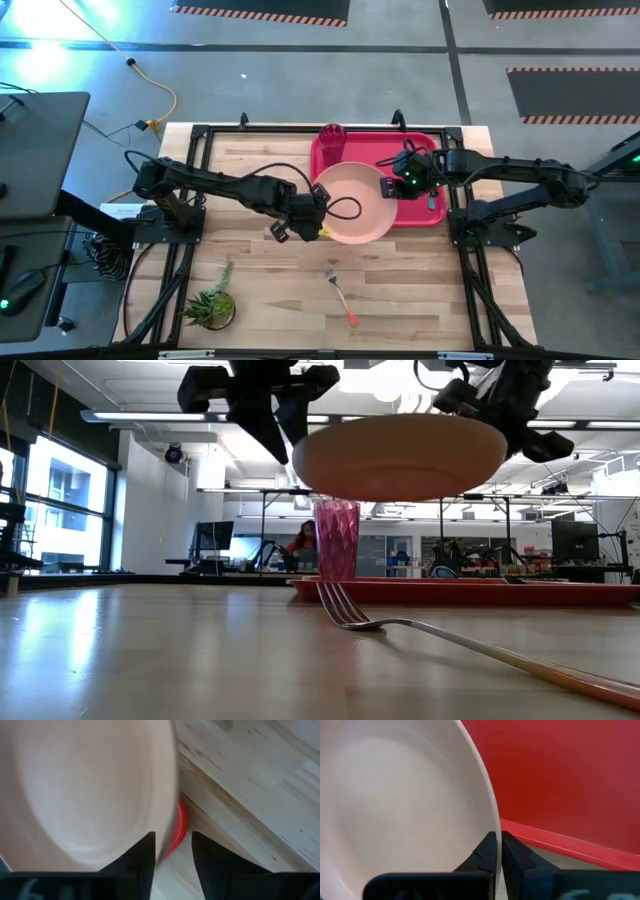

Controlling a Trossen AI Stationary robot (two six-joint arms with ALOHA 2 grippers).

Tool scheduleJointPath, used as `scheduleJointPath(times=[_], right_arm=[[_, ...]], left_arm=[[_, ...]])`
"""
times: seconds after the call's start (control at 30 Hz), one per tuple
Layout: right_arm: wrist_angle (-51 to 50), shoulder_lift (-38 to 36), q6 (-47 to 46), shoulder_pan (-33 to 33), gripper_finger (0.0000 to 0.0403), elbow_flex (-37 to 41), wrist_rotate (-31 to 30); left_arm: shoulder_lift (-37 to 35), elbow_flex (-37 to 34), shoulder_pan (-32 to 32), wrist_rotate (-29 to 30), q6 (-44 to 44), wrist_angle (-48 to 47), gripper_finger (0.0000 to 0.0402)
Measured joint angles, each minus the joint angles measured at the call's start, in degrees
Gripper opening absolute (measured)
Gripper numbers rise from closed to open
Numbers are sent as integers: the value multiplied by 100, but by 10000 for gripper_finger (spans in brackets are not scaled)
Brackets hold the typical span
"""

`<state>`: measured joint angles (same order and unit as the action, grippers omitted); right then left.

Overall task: Pick and place plate/cup/fork/spoon on tray
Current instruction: Put the orange plate on the center of the red tray

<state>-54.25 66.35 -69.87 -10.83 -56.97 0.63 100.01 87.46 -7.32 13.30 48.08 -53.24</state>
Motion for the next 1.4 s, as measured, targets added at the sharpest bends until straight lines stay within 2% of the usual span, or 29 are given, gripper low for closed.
scheduleJointPath(times=[0.13,0.43,0.63,0.9,1.13,1.4], right_arm=[[-160,-2,166,-151,0,0,-30],[-875,-15,828,-858,0,0,-142],[-1266,-15,1466,-1439,0,0,-216],[-1285,-13,2342,-2330,0,79,-359],[-845,-13,2821,-2869,0,428,-328],[138,-11,3138,-3346,0,1064,196]], left_arm=[[0,2,-52,38,-4,-73,132],[-7,0,-15,627,-422,-224,137],[-7,0,170,645,-838,-254,136],[-7,0,536,645,-1334,-250,136],[-7,0,851,642,-1632,-248,136],[-4,0,1093,495,-1661,-246,136]])
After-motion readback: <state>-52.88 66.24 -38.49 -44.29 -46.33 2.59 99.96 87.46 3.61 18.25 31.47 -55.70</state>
